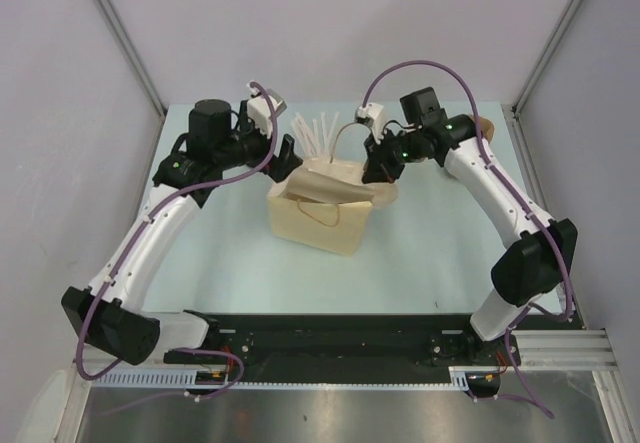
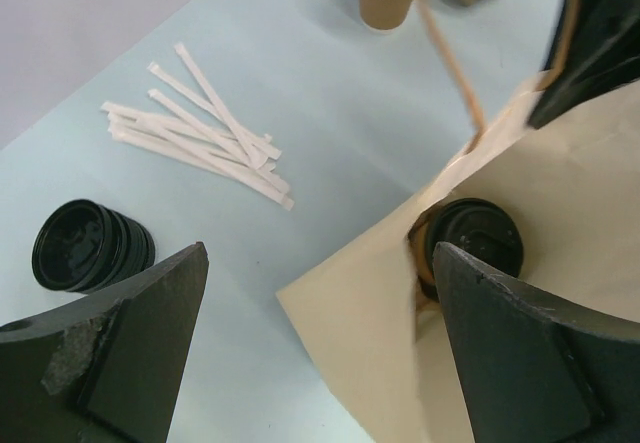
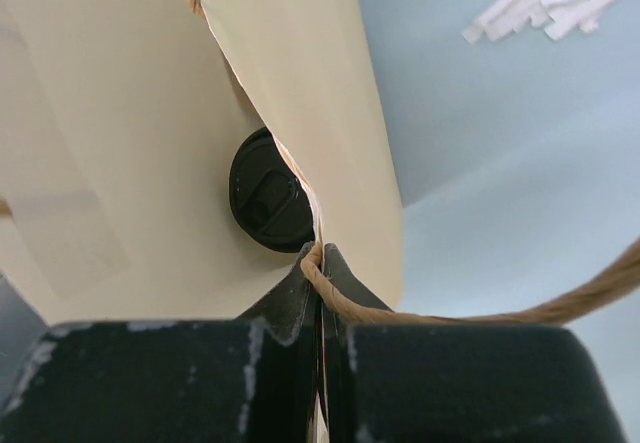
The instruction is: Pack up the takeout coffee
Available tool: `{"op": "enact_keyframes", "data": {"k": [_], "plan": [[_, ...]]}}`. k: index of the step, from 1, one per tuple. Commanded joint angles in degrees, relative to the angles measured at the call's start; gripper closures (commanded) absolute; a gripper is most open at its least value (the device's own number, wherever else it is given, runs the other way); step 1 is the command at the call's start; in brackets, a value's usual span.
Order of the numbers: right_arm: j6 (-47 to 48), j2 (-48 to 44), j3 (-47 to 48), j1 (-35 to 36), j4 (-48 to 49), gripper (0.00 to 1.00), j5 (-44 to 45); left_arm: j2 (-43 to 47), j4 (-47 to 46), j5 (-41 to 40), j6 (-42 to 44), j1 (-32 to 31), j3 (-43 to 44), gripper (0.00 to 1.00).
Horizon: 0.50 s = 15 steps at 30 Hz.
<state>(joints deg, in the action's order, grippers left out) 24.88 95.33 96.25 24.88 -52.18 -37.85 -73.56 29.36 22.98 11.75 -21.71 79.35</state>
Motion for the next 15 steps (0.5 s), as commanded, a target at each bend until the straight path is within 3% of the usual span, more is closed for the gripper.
{"op": "enact_keyframes", "data": {"k": [1,15], "plan": [[-1.33,-3.39,-0.44,-2.82,-5.03,1.0,3.13,-1.93,-2.21,-1.27,-4.8,2.99,1.95,0.02],[-3.35,-6.38,-1.24,-9.76,-9.07,1.0,4.8,-7.03,-4.67,-4.52,-8.84,5.8,-1.48,0.03]]}}
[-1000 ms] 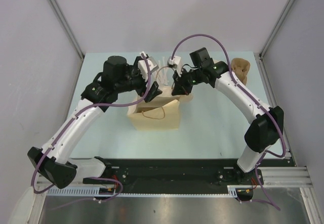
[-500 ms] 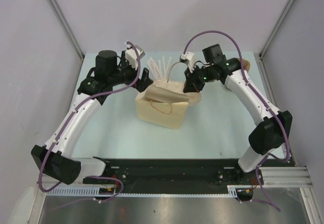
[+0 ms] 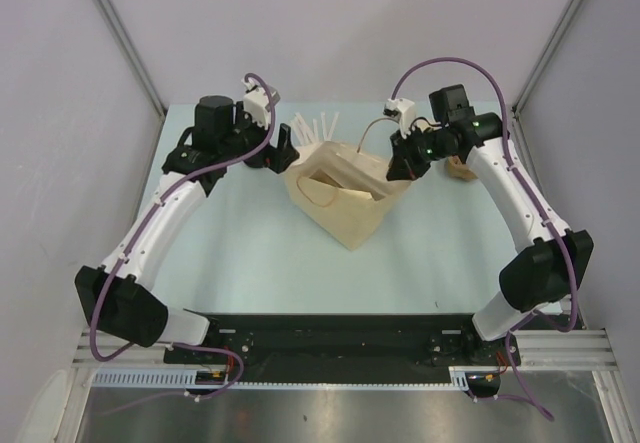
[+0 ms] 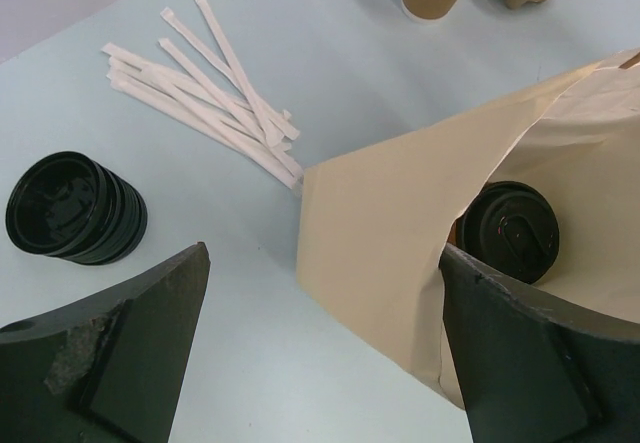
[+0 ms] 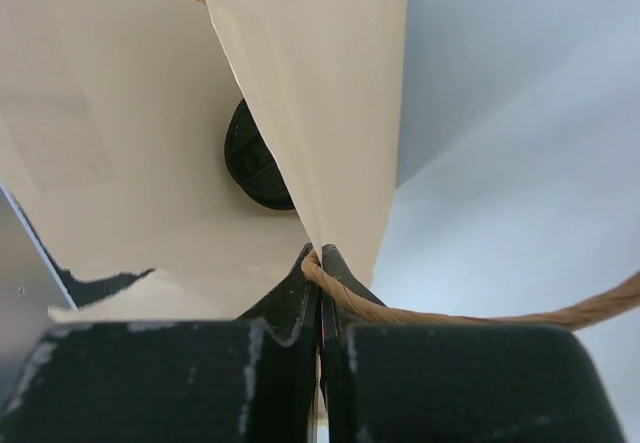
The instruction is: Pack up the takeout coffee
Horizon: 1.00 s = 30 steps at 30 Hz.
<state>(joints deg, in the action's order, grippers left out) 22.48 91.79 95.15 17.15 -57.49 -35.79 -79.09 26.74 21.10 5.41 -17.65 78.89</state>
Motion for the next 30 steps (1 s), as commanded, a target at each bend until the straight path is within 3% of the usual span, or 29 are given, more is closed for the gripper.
{"op": "enact_keyframes", "data": {"k": [1,12,18,25,30], "plan": [[-0.95,-2.93,-0.06,-2.55,-4.03,1.0,2.83,-2.55,-2.04,-2.73,-2.86,2.18,-1.11,0.03],[0.55,-2.4,1.88,-4.67,-7.45,1.0,3.27,-12.13,-3.54,-5.63,-5.06,3.15,1.51,0.07],[1.25,-2.58,2.14,-5.54,-8.51,1.0,4.24,-18.64,-3.97,-8.8,-11.47,3.23,5.22,0.09],[-0.33,-1.7,2.32,-5.63,-7.54,1.0,4.5,-11.81,-20.91,10.96,-16.39,3.85,-1.19,0.11],[-1.3,-1.44,2.23,-5.72,-6.49,1.0,4.68,-8.19,-21.03,20.88,-17.62,3.41,-1.64,0.12]]}}
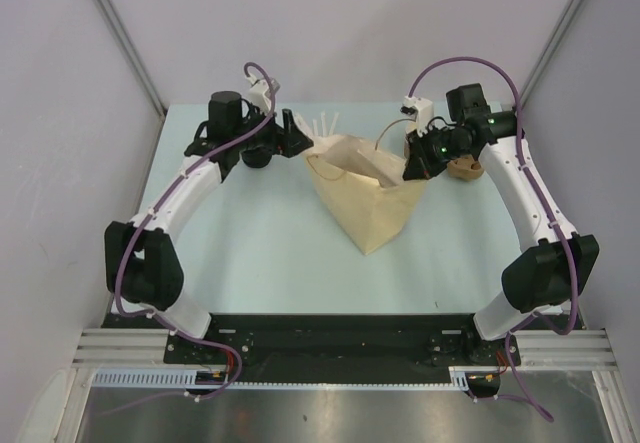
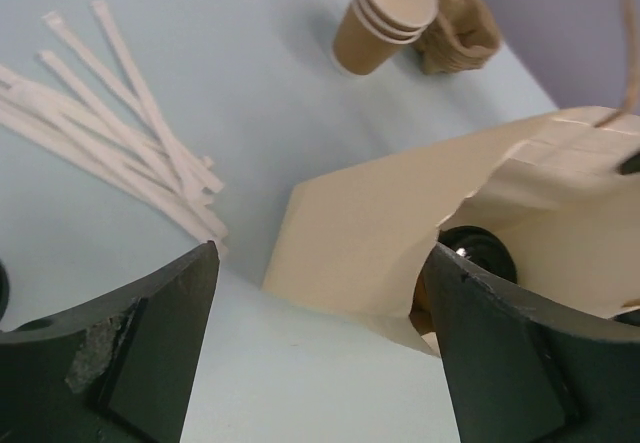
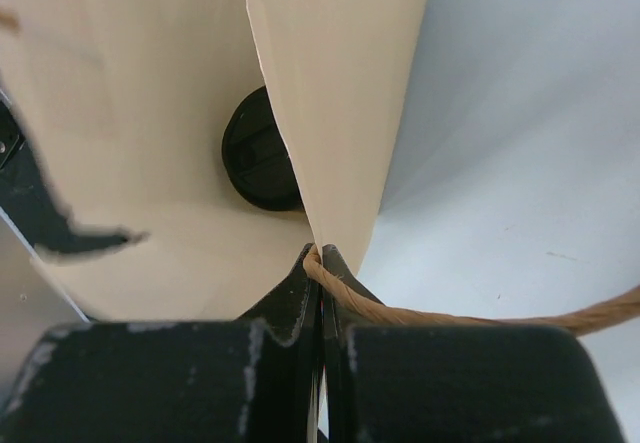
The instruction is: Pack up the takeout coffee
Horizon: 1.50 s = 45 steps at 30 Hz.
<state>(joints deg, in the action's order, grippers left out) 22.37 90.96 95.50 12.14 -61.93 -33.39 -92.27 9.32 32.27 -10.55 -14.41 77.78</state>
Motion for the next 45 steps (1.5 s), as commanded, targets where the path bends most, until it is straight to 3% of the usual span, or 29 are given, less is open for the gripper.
{"op": "enact_keyframes", "data": {"k": [1,6,9,10,17,22,31,45], "plan": [[-1.36,-0.61,1.79,-0.63,-1.88,1.0,2.36,5.78,-3.61,10.87,-1.84,0.09,-0.78,0.12],[-2.15,-0.52,1.53,-0.54,-1.44,1.0,2.54,10.18,-3.61,10.19,-4.3,0.0,0.17,0.11],[-2.77,-0.43,1.61,-0.54,-1.17,1.0,3.06,10.01,-0.55,1.24,-6.24,0.26,3.5,0.14],[-2.94,-0.6,1.7,-0.54,-1.0,1.0,3.15,9.74,0.34,-5.4,-6.42,0.26,4.56,0.19],[-2.77,-1.13,2.05,-0.71,-2.66,1.0,3.77,0.88,4.46,-22.75,-7.29,-1.4,11.15,0.24],[-2.6,-1.57,2.32,-1.42,-3.72,1.0,4.56,-7.55,5.45,-26.55,-9.23,-2.98,13.98,0.34],[-2.86,-3.68,1.79,-3.0,-6.44,1.0,5.44,-15.83,2.63,-31.03,-9.32,-5.71,14.24,0.42],[-4.0,-4.56,1.44,-4.67,-7.68,1.0,5.7,-28.84,2.02,-29.47,-9.49,-7.21,20.92,0.52]]}}
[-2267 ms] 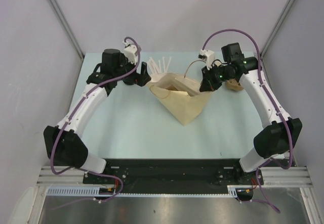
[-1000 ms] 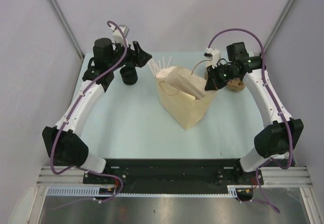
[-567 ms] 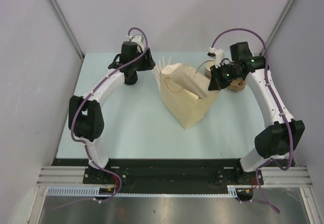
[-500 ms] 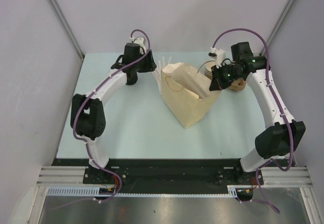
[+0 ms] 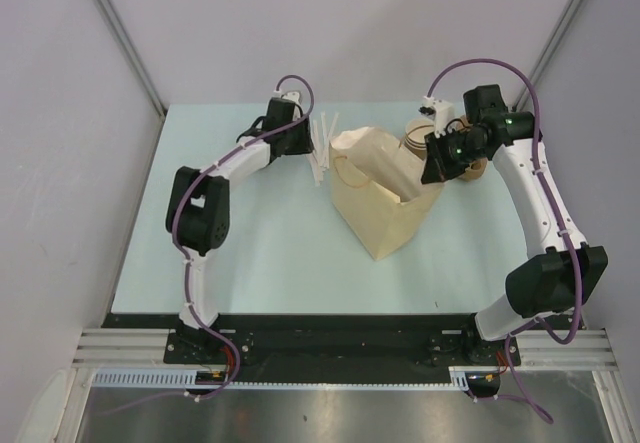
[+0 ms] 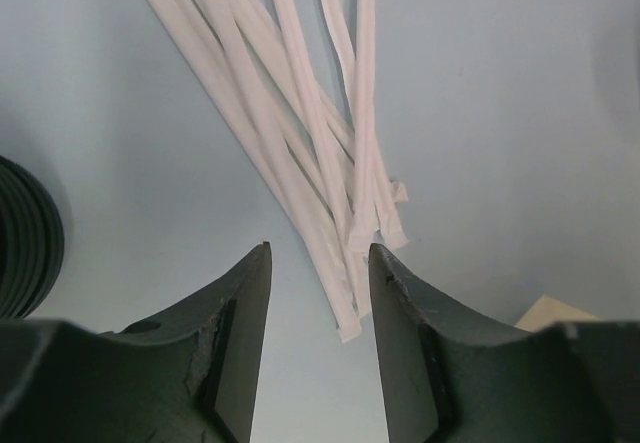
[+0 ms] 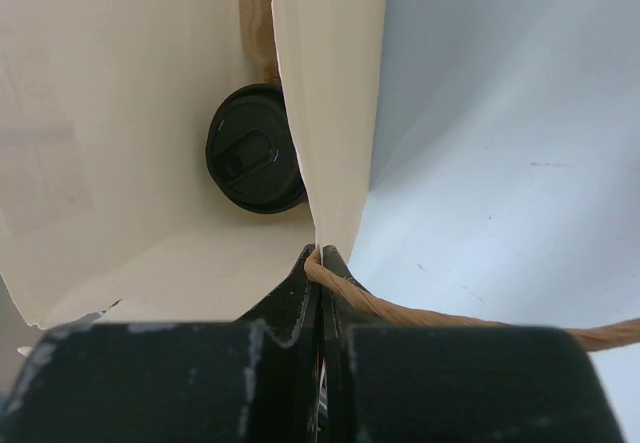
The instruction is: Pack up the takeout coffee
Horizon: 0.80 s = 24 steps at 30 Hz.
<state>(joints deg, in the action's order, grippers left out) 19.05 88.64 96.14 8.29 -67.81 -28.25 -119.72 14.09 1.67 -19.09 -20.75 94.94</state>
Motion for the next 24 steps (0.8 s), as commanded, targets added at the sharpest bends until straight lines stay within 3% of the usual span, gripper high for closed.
{"op": "enact_keyframes", "data": {"k": [1,7,17,24], "plan": [[-0.51,-2.16,0.72,-0.82,-1.8,1.0,0.65,-2.17,-3.62,2.1,-0.6,-0.95,3.77,0.53],[-1.03,-1.1,0.81,-0.74,-1.89,0.95,0.56,-5.25,-11.0,6.24,3.26,-1.48,4.73,0.57],[-2.09,-0.22,1.59,-0.82,-1.8,0.68,1.53,-16.68,-7.76,7.64,4.5,-1.75,18.52,0.6],[-2.52,1.01,3.79,-0.91,-1.45,0.6,1.62,-19.67,-5.83,6.51,4.85,-2.1,21.96,0.6]]}}
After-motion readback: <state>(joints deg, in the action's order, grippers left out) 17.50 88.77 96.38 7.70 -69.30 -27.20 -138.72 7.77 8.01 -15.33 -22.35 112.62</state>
